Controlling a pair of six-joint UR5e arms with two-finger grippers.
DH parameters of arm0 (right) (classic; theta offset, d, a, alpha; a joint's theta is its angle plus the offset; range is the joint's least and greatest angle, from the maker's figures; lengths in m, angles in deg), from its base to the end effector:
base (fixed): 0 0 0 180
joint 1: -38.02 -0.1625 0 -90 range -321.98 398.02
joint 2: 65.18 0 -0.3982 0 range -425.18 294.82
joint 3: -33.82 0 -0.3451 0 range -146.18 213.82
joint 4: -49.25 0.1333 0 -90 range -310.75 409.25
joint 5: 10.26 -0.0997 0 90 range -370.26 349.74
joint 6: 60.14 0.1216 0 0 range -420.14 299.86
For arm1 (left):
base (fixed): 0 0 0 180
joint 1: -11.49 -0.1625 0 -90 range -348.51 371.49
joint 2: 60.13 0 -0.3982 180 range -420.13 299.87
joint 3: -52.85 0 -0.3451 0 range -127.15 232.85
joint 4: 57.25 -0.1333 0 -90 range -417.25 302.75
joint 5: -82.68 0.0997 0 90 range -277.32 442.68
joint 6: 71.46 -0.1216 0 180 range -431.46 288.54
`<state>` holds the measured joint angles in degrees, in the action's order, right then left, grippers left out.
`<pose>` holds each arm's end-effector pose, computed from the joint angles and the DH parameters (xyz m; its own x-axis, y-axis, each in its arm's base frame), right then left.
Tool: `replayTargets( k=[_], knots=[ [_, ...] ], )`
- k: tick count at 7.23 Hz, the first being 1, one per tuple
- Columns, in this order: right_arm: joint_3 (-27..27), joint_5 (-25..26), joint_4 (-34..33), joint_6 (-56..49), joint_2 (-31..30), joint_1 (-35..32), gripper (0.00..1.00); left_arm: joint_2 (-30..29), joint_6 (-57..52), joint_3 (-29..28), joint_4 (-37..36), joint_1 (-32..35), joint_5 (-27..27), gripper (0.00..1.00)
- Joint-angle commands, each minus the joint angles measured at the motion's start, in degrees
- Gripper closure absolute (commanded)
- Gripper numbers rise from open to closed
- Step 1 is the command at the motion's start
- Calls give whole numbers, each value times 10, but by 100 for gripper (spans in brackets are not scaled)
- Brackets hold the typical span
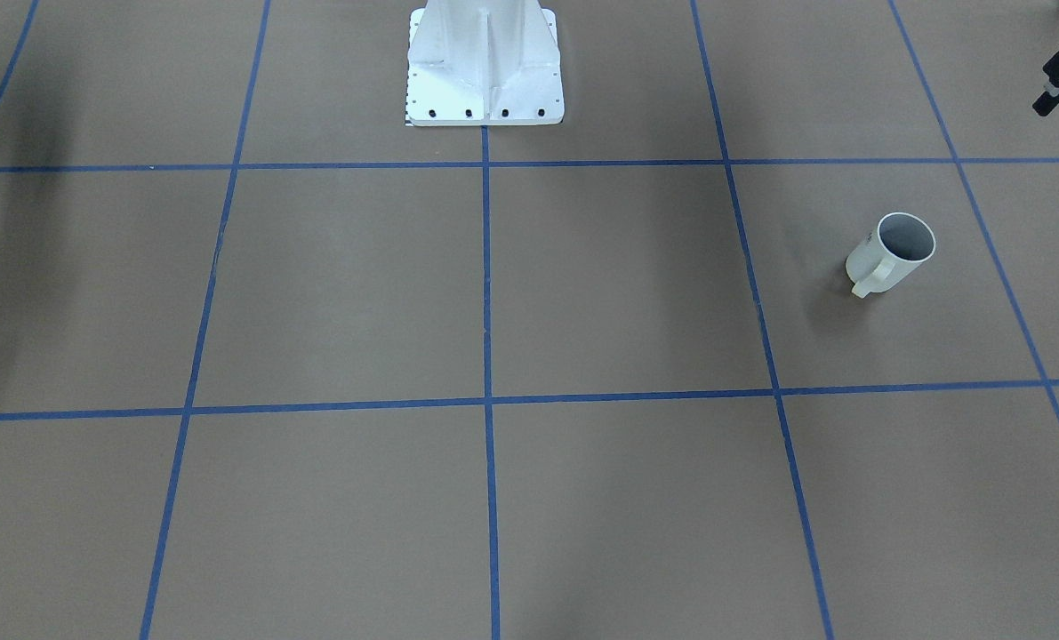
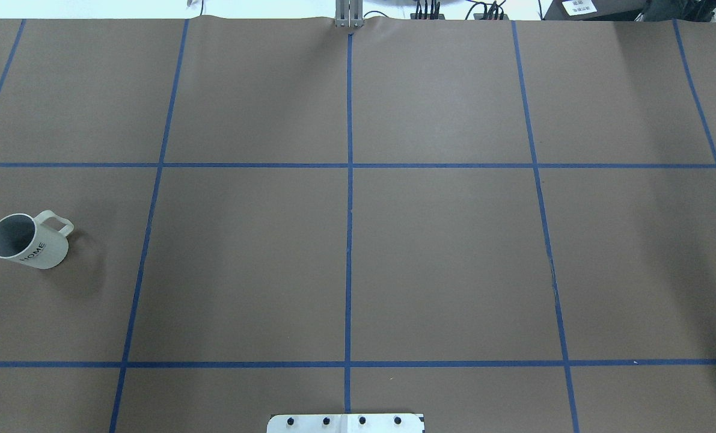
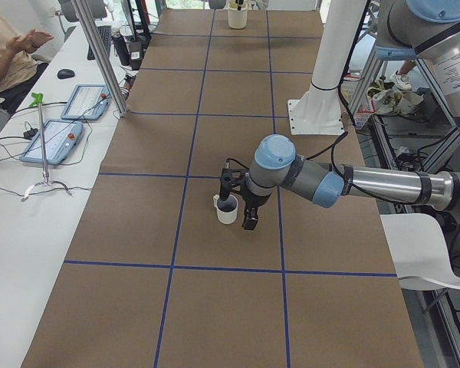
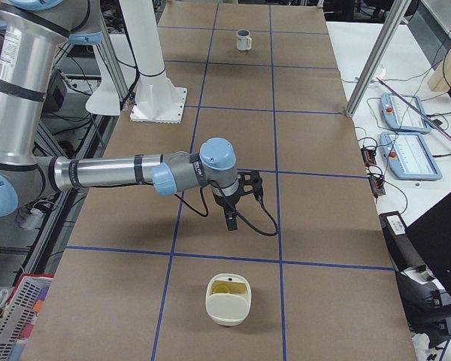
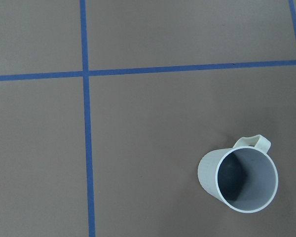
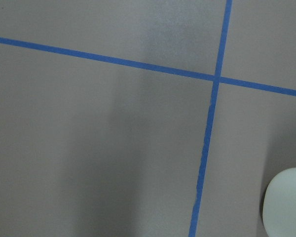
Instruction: Left arm hands cup to right arm to dump lemon
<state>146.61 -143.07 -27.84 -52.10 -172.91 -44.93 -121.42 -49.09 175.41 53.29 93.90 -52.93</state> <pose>0.0080 -0.3485 0.5654 0.7118 -0.1631 0.6832 0.0174 0.9764 0.2151 -0.0092 -0.2826 0.5249 0.6510 0.0124 -0.7590 0.1378 0.9813 0.1342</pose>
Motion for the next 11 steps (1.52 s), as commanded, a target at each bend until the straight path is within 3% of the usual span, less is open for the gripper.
replayTargets(
  k=[1,2,3,4,5,6,8,11],
  knots=[
    [20,-7,-5,-1,-23,-9,0,9,-4,-15,-2,-4,32,0],
    [6,-11,-4,-2,-18,-7,0,2,-20,-21,-3,-9,46,0],
    [-1,-31,-4,-1,-14,-6,0,-18,-41,-41,-9,-21,142,0],
    [-33,-13,-7,0,13,1,0,-42,-41,-37,-76,-30,143,0],
    [-41,6,-4,-1,19,0,0,-112,-41,-38,-168,-27,93,0],
    [-22,1,-9,0,11,-21,0,-125,-57,-53,-201,-27,58,0],
    [-17,2,-49,-1,23,-19,0,-124,-108,-47,-192,-25,54,0],
    [-21,7,-51,-2,17,-19,0,-126,-109,-48,-190,-25,54,0]
  ],
)
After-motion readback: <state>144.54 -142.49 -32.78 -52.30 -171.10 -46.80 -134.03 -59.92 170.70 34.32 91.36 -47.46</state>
